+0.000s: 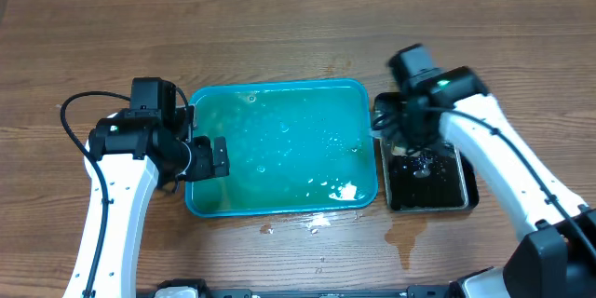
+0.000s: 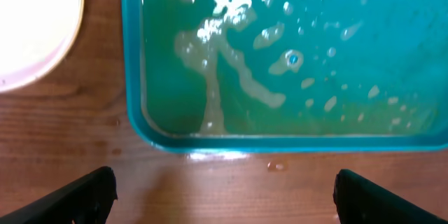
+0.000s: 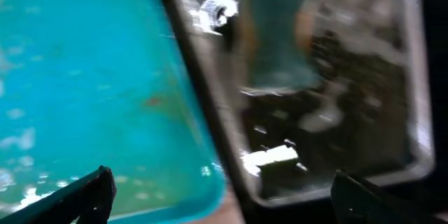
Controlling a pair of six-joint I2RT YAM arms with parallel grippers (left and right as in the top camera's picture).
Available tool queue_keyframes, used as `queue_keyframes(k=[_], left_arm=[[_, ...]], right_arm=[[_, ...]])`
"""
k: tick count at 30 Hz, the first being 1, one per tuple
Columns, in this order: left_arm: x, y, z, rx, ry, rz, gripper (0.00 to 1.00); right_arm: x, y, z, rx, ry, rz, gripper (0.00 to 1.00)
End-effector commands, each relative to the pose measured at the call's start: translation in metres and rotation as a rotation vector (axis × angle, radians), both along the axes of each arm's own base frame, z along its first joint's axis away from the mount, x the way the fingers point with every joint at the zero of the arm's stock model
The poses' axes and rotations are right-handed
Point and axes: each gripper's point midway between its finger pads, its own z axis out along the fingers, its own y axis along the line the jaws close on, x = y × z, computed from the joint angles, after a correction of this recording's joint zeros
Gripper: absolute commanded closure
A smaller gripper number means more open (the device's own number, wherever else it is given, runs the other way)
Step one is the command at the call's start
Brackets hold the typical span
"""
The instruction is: Clean dirty plates on tray and stack at the side
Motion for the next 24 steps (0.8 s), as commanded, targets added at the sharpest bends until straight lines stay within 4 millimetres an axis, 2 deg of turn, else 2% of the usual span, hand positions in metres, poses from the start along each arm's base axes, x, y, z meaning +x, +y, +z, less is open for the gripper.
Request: queue_keyframes(k=[1,5,8,11,18,21,24], left_arm=[[-0.004,-0.002,0.003,-0.005,0.013,-0.026,0.0],[-0.013,-0.002,0.005,-0.006,0.034,-0.026,0.0],[-0.017,-0.002,0.013,-0.005,-0.005,-0.026,0.0],[-0.019,-0.002,0.029,0.0,-0.108,-0.027,0.0],[-0.031,-0.002,0.079,0.032,-0.506,-0.074,0.0],[-0.046,0.002,0.095,0.06,-0.641,-0.059,0.0],[-0.059,0.01,0.106,0.104,-0.729,-0.024,0.01]], right_arm=[[-0.001,-0.011,0.013,0.023,-0.009,-0.004,0.0],[-0.008,-0.018,0.025,0.02,-0.028,-0.012,0.0],[-0.011,-0.017,0.042,0.034,-0.087,-0.005,0.0],[-0.014,-0.021,0.065,0.012,-0.18,0.001,0.0],[-0.034,-0.018,0.12,0.019,-0.46,0.058,0.0],[-0.051,-0.016,0.131,0.048,-0.553,0.087,0.0],[-0.072,-0.028,0.136,0.037,-0.621,0.09,0.0]])
